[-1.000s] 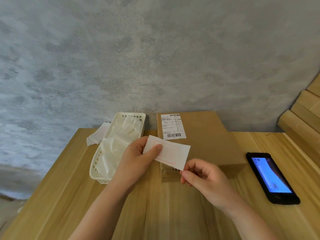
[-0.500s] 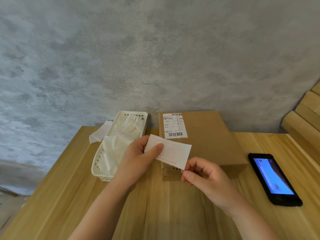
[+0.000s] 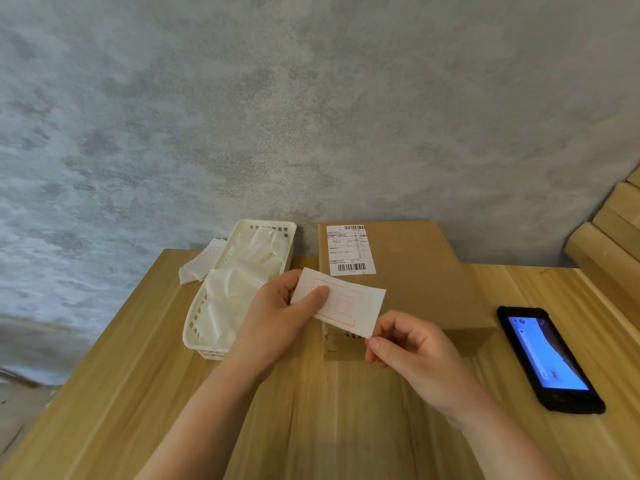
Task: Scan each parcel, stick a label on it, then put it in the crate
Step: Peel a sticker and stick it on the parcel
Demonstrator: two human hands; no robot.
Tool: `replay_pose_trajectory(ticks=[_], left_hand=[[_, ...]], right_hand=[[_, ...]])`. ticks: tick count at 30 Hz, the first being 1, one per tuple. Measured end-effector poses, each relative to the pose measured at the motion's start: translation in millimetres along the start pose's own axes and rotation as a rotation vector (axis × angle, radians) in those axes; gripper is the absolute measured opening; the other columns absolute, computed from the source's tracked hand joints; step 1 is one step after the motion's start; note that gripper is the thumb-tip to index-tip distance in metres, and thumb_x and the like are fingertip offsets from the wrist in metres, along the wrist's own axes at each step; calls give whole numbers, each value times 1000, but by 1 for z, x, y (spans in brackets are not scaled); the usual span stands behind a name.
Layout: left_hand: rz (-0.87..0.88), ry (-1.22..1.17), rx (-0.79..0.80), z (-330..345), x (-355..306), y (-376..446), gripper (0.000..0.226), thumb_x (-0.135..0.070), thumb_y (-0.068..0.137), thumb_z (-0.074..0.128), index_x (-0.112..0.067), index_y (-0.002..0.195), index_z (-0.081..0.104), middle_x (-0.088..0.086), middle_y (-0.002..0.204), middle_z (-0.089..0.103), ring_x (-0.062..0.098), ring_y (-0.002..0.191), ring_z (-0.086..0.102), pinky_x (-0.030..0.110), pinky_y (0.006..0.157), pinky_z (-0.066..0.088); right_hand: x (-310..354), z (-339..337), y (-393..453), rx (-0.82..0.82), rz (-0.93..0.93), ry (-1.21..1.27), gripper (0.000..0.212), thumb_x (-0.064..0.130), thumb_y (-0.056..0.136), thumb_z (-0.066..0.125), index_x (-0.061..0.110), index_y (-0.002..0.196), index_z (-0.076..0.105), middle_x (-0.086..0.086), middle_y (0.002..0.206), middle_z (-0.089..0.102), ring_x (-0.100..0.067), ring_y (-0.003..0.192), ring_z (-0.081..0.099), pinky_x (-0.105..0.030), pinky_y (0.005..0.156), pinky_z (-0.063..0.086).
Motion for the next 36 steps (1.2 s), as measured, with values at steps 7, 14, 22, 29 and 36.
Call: replay_pose_trajectory(ticks=[7,14,22,29,36], left_hand=[[268,409,-151,5,-2,-12,49,-42,85,66,-37,130,49,-28,126,53,-5,119,49,18,97,42],[354,305,52,5,-3,-25,13,-42,83,73,-37,95,68,-20,98,68,8,104,62,19,87,46],[294,271,0,-14,1,-26,9,-26,85,72,-35,88,70,-17,90,70,6,96,65,19,85,48],[233,261,-109,-38,4,-22,9,-19,84,64,-27,80,65,-11,82,67,7,86,63,13,78,46],[81,188,-412,-103,12,-8,19,-7,90,61,-20,77,64,-8,78,71,4,73,64,13,67,45]], right_hand=[[13,4,4,-17,-89,35,9,17,82,63,20,73,66,0,70,66,-8,66,56,-17,66,45],[21,16,12,-36,-117,-54,8,23,80,66,24,72,66,2,63,58,-8,60,50,-19,58,41],[27,33,26,11,-138,-179,17,6,88,67,18,76,67,-1,64,61,-8,58,53,-19,57,42],[29,40,42,59,-29,-50,21,4,91,59,15,73,64,-10,68,60,-14,65,55,-22,62,45],[19,16,77,-284,94,473,25,-1,95,40,12,82,57,-4,66,57,-17,65,52,-32,62,46]])
Point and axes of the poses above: each hand's wrist, its own y-axis towards the middle knuckle, its own z-axis out of the palm, x = y × z, the point moved 1 cm from there along y, towards the middle knuckle
